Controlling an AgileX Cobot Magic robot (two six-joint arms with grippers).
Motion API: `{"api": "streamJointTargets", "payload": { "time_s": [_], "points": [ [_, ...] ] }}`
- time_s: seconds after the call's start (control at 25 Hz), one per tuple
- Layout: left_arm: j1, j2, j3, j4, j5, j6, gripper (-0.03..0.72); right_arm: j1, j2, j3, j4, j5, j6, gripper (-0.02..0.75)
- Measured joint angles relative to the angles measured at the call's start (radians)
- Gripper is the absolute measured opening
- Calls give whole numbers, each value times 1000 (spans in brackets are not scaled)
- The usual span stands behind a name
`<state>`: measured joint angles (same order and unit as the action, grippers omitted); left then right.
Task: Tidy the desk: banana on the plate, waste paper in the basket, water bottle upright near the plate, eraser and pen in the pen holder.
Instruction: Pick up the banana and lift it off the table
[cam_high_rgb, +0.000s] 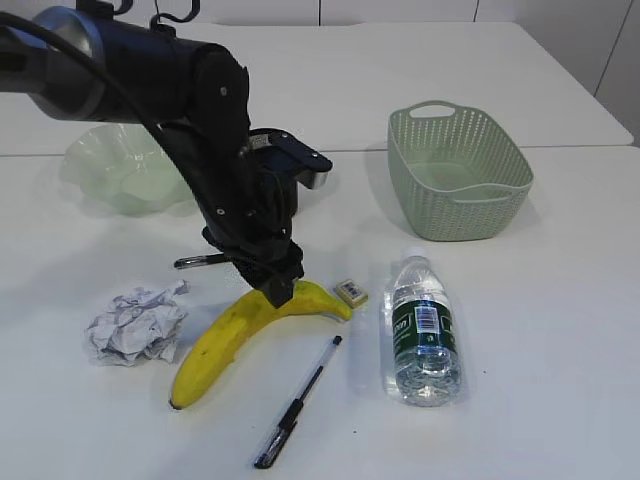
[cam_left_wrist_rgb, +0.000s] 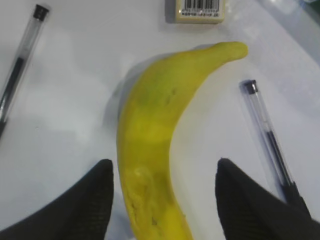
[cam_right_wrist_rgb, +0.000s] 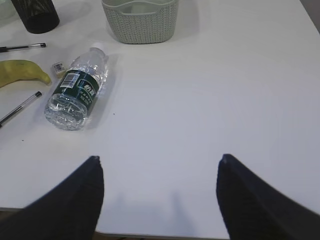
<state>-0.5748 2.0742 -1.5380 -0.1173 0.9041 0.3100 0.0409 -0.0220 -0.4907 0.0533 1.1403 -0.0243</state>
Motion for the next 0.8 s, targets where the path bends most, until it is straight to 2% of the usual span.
{"api": "streamJointTargets", "payload": {
  "time_s": [0.28,0.8],
  "points": [
    [0,26,-6,29,-2,-3,517,0,0,0,0,0,0,520],
    [0,93,-7,65,-14,-74,525,0,0,0,0,0,0,521]
  ]
}}
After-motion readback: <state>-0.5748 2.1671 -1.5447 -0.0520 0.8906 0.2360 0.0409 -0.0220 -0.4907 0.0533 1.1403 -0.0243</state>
